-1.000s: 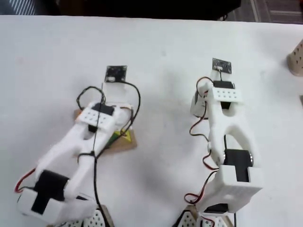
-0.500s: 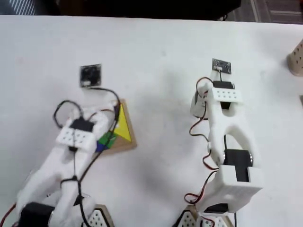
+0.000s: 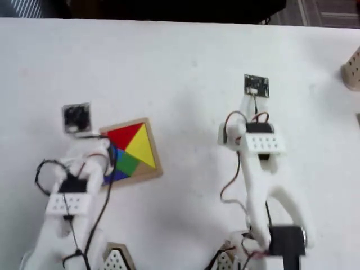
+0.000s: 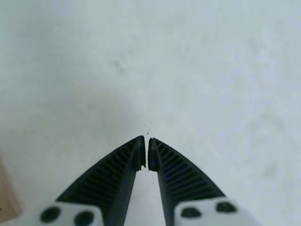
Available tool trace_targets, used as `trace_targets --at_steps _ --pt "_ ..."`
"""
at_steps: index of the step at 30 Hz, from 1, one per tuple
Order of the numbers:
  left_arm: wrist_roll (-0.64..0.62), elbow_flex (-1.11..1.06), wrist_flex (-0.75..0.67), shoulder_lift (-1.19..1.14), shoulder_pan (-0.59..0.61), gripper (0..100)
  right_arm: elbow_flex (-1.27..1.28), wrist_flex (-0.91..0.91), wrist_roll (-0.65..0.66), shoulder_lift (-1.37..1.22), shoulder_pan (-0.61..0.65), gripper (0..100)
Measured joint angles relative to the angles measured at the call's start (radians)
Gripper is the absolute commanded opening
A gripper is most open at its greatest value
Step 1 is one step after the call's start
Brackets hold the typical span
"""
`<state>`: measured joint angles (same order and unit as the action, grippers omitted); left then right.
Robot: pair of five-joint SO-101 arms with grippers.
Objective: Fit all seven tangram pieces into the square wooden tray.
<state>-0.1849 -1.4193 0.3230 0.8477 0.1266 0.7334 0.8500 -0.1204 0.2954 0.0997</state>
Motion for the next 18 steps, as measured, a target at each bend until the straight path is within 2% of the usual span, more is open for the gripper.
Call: trace_targets --at_steps 6,11,14,18 --pt "0.0 -0.166 0.0 0.242 0.086 2 0.158 -0.055 0.0 0.199 0.018 2.1" --pt "0.0 -0.281 0.011 0.494 0.101 2 0.276 -0.06 0.0 0.382 0.029 2.1" --pt "0.014 -0.282 0.135 0.649 0.103 2 0.371 -0.08 0.0 0.505 0.043 2.1" --pt "0.11 -0.282 0.353 0.842 0.103 2 0.522 -0.114 0.0 0.704 0.037 2.1"
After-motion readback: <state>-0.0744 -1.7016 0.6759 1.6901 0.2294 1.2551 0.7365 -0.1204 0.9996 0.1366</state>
